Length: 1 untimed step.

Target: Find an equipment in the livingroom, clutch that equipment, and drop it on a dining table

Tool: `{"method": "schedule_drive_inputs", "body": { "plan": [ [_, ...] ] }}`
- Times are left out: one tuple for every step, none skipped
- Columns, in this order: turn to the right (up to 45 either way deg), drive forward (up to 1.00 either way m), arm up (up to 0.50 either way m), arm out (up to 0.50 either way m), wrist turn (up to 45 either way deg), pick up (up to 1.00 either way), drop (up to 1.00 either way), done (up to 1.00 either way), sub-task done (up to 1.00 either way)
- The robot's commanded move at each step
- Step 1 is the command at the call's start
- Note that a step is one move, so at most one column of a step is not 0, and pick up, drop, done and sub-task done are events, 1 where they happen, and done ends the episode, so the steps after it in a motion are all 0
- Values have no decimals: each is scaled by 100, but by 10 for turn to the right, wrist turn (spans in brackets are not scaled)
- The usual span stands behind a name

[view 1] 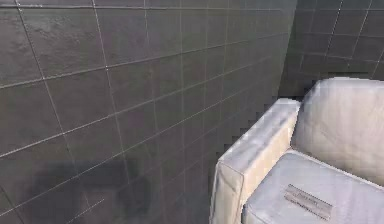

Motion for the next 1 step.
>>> {"method": "schedule_drive_inputs", "body": {
  "plan": [
    [-180, 0, 0, 0, 0, 0, 0, 0, 0]
  ]
}}
